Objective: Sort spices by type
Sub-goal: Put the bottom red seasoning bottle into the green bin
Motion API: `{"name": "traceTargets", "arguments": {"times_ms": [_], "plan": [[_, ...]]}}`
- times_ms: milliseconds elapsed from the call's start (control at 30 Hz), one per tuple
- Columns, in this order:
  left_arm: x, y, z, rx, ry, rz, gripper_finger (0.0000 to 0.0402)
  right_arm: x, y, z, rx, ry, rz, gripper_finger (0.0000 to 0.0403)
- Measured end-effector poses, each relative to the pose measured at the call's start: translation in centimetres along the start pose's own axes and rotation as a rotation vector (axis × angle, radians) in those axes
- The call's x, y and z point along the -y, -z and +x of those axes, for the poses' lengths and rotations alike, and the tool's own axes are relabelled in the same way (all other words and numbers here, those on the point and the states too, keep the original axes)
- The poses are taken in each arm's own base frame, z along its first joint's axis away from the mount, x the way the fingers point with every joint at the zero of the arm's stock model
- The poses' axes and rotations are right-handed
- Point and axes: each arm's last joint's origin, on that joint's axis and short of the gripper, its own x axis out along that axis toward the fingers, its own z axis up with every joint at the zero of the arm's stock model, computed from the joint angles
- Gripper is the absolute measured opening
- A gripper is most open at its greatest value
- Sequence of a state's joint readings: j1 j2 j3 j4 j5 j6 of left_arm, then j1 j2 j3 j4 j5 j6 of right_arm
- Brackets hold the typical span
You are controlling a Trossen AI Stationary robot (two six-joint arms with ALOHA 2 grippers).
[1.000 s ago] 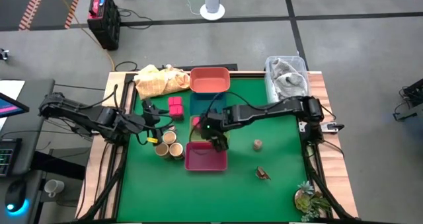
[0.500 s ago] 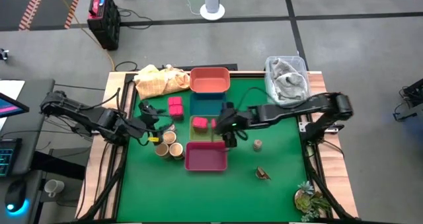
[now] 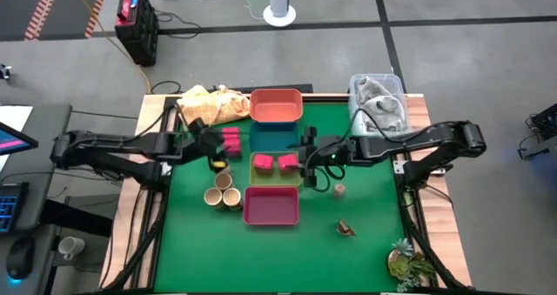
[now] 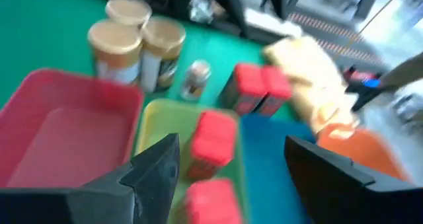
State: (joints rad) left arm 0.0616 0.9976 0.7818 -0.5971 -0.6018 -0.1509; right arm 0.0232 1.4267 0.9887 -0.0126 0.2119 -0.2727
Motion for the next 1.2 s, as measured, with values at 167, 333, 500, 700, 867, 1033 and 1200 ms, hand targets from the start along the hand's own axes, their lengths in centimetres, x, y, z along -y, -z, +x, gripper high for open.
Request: {"name": "traceTargets", "arguments": {"times_ms": [167,333,500,700,867,1033,1200], "plan": [[-2.6,-0.3,2.4,-0.065,0.066,-0.034,0.0275,1.9,-1.2,-0.3,0.041,0.052,-0.060,0.0299],[-4.7,-0.2,4.4,-0.114,0.123,-0.119,0.0275,3.7,-1.4,-1.0,0.062,0.103,-0.064,0.0299],[-4.4,0.3,6.1,-0.171,0.297,-0.047,0.0275,4.6,-1.0,-0.7,0.073,0.065,-0.020,0.0299],[-3.1,0.4,6.8,-0.185,0.387,0.091,0.0274,4.8,-0.7,-0.6,0.081,0.045,-0.005,0.0299],[-2.8,0.2,6.7,-0.147,0.394,0.136,0.0274,4.7,-0.8,-0.7,0.087,0.043,-0.006,0.0299],[-2.8,0.1,6.7,-0.134,0.388,0.160,0.0274,4.7,-0.8,-0.6,0.083,0.041,-0.006,0.0299],[-2.7,0.1,7.1,-0.093,0.370,0.132,0.0274,4.7,-0.8,-0.6,0.085,0.041,-0.006,0.0299]]}}
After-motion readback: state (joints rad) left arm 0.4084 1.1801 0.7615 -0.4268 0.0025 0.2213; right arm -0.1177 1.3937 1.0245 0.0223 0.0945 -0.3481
